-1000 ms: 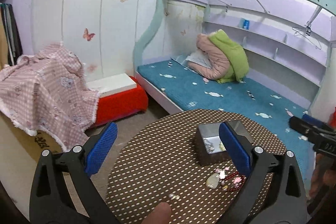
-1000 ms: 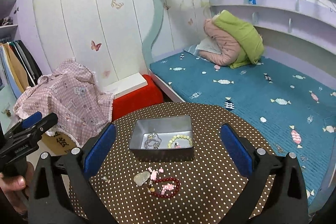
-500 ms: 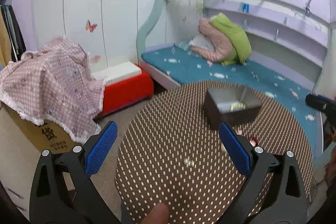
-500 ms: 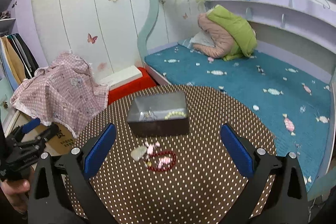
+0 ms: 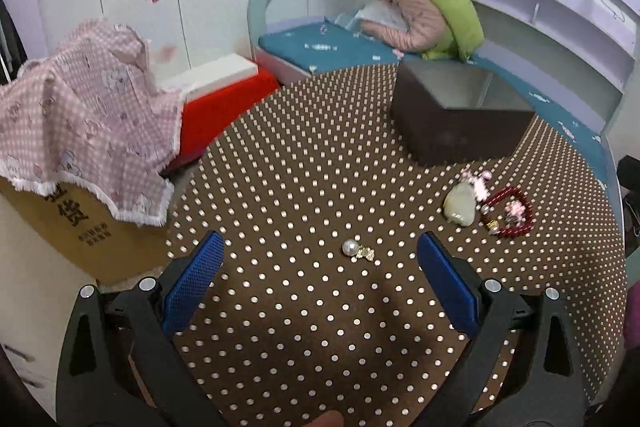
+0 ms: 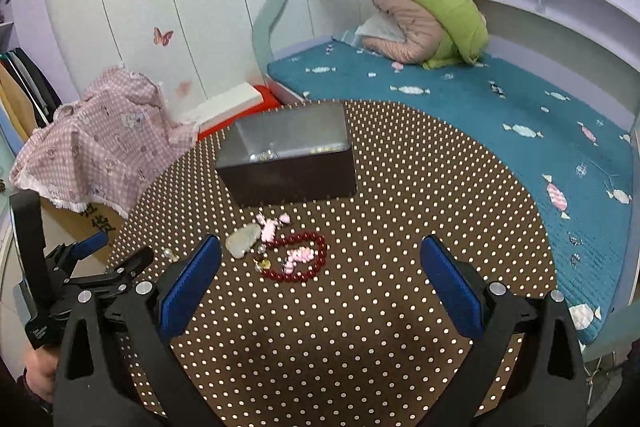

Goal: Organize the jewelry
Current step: 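Withdraw both tools from the grey box back over the jewelry, then grasp another pearl with the left tool while the right tool grasps the red bead bracelet, then carry pearl and red bracelet over the grey box and open both tools, then withdraw both tools from the grey box back over the remaining jewelry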

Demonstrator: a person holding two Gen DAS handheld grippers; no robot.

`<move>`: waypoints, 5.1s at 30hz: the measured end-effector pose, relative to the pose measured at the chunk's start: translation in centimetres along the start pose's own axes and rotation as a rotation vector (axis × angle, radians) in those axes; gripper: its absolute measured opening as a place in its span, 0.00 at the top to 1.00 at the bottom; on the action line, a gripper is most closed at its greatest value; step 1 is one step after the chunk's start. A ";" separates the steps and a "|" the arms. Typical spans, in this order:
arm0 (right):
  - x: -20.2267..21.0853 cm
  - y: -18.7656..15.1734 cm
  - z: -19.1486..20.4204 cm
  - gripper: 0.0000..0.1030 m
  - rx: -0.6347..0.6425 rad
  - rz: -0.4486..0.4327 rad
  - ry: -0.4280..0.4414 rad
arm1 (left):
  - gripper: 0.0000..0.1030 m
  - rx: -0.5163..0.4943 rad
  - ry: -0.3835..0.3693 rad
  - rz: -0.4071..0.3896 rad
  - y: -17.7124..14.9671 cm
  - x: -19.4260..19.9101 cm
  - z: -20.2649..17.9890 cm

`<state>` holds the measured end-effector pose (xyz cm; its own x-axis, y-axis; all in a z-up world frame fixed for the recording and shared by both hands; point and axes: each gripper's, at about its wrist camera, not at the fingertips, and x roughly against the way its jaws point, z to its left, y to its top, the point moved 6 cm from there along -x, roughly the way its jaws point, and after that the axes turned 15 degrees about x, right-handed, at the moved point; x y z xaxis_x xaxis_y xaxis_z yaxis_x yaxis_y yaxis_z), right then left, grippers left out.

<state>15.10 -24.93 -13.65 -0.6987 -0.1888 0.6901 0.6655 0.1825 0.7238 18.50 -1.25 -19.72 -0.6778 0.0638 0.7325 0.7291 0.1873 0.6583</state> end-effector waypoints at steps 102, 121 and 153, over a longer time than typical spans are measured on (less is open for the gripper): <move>1.0 8.2 0.9 0.94 0.312 -0.066 0.091 | 0.89 -0.049 -0.284 -0.117 8.3 6.2 -5.9; -3.2 15.5 -0.7 0.94 0.265 -0.093 0.081 | 0.89 -0.079 -0.385 -0.077 17.0 3.0 -13.8; 1.2 12.1 -5.1 0.08 0.024 -0.173 -0.024 | 0.08 0.002 -0.187 -0.235 16.0 8.0 -7.5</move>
<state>23.60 -27.86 -4.06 -0.8084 -0.1963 0.5549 0.5287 0.1722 0.8311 25.48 -5.11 -2.07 -0.8338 0.1982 0.5152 0.5501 0.2205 0.8055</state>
